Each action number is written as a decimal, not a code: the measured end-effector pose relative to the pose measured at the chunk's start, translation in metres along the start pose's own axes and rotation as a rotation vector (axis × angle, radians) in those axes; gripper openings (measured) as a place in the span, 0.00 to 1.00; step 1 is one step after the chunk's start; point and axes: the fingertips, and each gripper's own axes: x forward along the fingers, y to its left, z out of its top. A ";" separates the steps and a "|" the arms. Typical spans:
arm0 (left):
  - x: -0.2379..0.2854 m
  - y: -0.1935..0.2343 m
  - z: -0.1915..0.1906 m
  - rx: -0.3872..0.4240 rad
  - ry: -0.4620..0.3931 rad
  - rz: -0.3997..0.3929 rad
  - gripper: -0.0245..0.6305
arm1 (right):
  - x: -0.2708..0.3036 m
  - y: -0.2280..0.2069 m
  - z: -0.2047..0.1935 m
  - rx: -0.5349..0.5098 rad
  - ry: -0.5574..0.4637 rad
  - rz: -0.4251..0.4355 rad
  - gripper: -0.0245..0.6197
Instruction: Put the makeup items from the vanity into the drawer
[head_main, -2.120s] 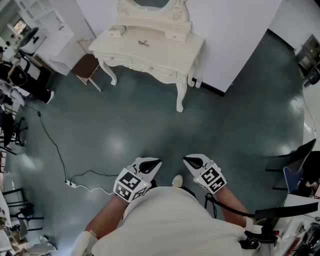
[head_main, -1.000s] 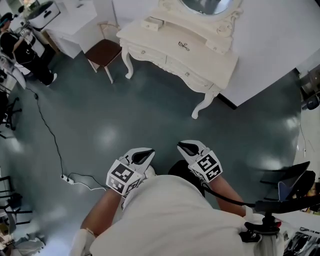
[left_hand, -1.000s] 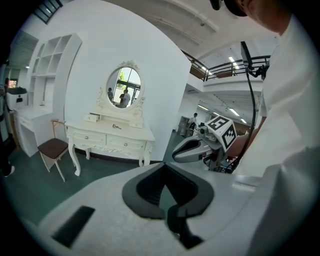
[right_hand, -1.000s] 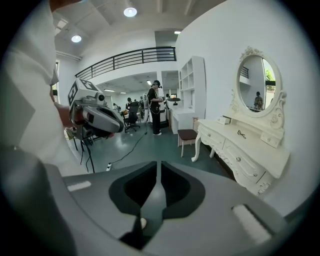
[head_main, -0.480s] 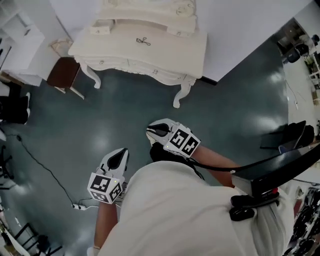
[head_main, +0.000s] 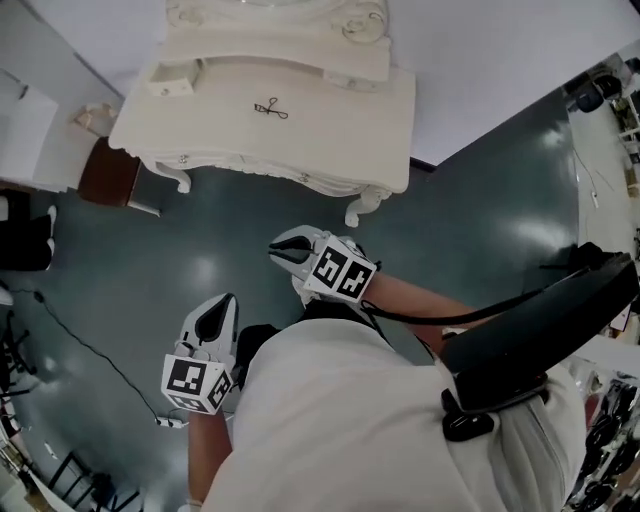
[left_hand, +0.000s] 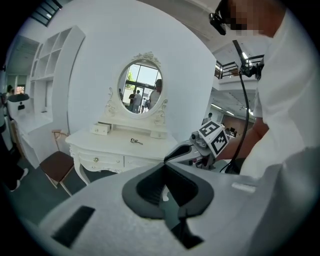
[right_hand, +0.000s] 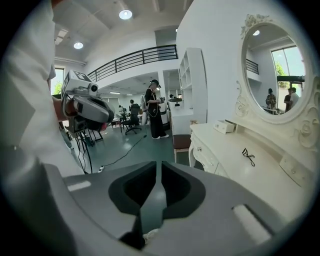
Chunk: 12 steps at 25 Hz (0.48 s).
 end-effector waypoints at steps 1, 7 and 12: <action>0.006 0.008 0.005 -0.005 0.001 0.000 0.04 | 0.006 -0.011 0.001 0.011 0.002 -0.002 0.10; 0.022 0.077 0.019 -0.063 -0.003 0.016 0.04 | 0.056 -0.066 0.017 0.029 0.028 -0.015 0.10; 0.021 0.152 0.034 -0.045 -0.024 -0.019 0.04 | 0.102 -0.106 0.036 0.035 0.065 -0.095 0.10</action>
